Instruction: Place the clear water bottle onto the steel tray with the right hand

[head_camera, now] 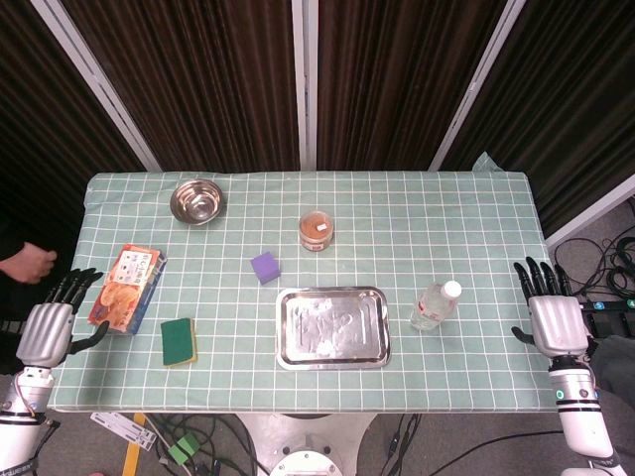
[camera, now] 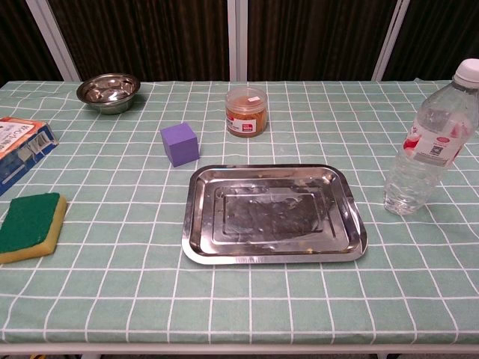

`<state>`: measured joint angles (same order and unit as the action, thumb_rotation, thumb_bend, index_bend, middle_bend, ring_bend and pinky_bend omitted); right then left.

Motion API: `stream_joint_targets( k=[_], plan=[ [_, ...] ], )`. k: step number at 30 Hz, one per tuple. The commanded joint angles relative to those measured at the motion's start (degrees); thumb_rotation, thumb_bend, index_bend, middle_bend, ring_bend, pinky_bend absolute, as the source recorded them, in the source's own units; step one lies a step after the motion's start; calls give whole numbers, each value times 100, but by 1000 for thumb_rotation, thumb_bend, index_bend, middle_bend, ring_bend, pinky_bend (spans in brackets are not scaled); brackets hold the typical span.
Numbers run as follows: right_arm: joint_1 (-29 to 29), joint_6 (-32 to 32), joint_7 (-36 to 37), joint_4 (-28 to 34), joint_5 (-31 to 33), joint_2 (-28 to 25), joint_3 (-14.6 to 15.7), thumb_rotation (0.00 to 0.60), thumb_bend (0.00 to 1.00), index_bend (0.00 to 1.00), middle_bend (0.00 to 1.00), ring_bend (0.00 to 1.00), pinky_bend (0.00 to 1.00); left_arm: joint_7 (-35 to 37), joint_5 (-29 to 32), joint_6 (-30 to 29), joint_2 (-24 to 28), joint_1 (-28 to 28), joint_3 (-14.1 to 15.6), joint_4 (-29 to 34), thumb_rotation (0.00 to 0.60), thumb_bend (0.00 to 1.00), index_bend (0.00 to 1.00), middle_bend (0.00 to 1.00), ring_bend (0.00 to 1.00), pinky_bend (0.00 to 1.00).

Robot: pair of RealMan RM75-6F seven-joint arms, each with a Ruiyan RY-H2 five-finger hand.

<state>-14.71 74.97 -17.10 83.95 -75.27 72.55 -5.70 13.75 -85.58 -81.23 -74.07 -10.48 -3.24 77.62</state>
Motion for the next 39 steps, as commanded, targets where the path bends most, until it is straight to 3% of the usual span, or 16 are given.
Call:
stream_joint_targets(
  k=[1,9,15,18,21,23,26,32,39],
  plan=[
    [11,-5,25,1,4,-3,-1,600,0,0,0,0,0,-6,-4,1,0,-2,2,5,600,323,185,207,109,193],
    [47,-29,527,122,-57,-94,-40,600,0,0,6,0,0,-110,-56,-45,78,3,15,137,600,324,185,207,110,193],
    [-21,-559,1879,343,69,-287,-124,600,0,0,26,0,0,-134,-25,-42,170,-2,-13,229,600,324,185,207,110,193],
    [-64,-1289,3312,636,289,-559,-154,600,0,0,30,0,0,-119,-5,-23,167,0,-10,249,600,324,185,207,110,193],
    [-57,-1780,5398,797,-70,-784,-172,600,0,0,31,0,0,-97,-18,4,119,-13,4,204,600,324,185,207,109,193],
    [-15,-1754,6782,644,-581,-757,-113,600,0,0,29,0,0,-79,-37,26,87,-29,14,191,600,324,185,207,110,193],
    [-19,-1413,8206,149,-1343,-515,57,600,0,0,25,0,0,-90,-77,2,72,-37,21,177,600,324,185,207,109,193],
    [-365,-1223,8967,-658,-1936,88,261,600,0,0,29,0,0,-72,-68,12,58,-32,33,99,600,324,185,207,110,193],
    [-754,-1401,8793,-997,-1912,538,285,600,0,0,29,0,0,-28,-43,17,47,-32,21,-12,600,324,185,207,110,193]
  ],
)
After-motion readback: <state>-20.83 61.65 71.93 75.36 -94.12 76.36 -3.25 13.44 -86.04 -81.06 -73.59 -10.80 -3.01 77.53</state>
